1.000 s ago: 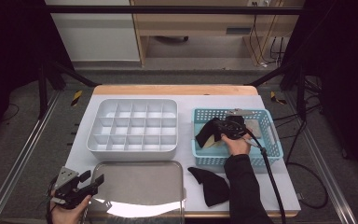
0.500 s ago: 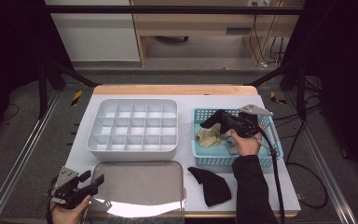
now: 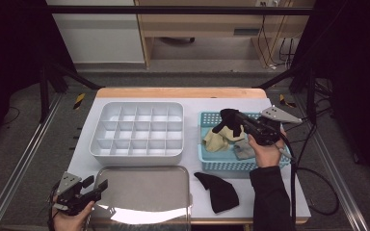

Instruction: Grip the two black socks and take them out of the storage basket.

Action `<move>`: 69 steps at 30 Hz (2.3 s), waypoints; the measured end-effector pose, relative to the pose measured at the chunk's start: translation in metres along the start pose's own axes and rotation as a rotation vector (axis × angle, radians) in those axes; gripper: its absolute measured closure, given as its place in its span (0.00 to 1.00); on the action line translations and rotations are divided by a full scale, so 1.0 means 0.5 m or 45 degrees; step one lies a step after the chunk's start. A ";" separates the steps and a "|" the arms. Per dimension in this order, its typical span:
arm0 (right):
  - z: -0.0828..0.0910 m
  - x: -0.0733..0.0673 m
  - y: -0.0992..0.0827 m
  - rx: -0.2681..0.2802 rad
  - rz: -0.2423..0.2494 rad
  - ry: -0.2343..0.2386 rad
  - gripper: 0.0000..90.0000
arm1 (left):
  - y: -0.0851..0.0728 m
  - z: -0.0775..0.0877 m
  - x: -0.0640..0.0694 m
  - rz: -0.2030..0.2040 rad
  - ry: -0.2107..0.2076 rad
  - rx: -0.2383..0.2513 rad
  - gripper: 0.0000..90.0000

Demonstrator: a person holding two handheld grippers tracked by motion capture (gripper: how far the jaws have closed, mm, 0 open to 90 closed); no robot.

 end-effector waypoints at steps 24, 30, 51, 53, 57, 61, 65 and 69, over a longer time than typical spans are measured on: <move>0.183 -0.122 0.006 0.082 0.038 0.174 0.96 | 0.002 0.001 0.000 0.007 -0.002 0.009 0.45; 0.222 -0.136 -0.020 0.081 0.029 0.213 0.96 | 0.002 0.001 0.000 0.006 0.003 0.008 0.45; 0.266 -0.115 -0.133 -0.065 -0.020 0.173 0.96 | 0.002 0.003 0.001 -0.001 0.001 0.012 0.45; 0.270 -0.108 -0.145 -0.077 -0.028 0.158 0.96 | 0.002 0.003 0.001 0.000 0.001 0.014 0.45; 0.273 -0.092 -0.169 -0.107 -0.057 0.125 0.96 | 0.002 0.003 0.002 -0.001 0.001 0.012 0.45; 0.269 -0.075 -0.194 -0.141 -0.079 0.100 0.96 | 0.002 0.003 0.001 -0.002 0.003 0.013 0.45; 0.261 -0.058 -0.217 -0.178 -0.082 0.062 0.96 | 0.003 0.003 0.001 -0.001 0.003 0.015 0.45; 0.251 -0.039 -0.241 -0.215 -0.106 0.030 0.96 | 0.003 0.004 0.001 0.003 0.001 0.018 0.45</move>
Point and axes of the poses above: each handheld gripper's, and its own axes: z roughly backward along the jaws, y roughly out of its top, x roughly to its right, the point moved 9 cm from there along -z, roughly forward along the jaws, and after that the axes turned 2 degrees about -z, right-handed, at the moved point
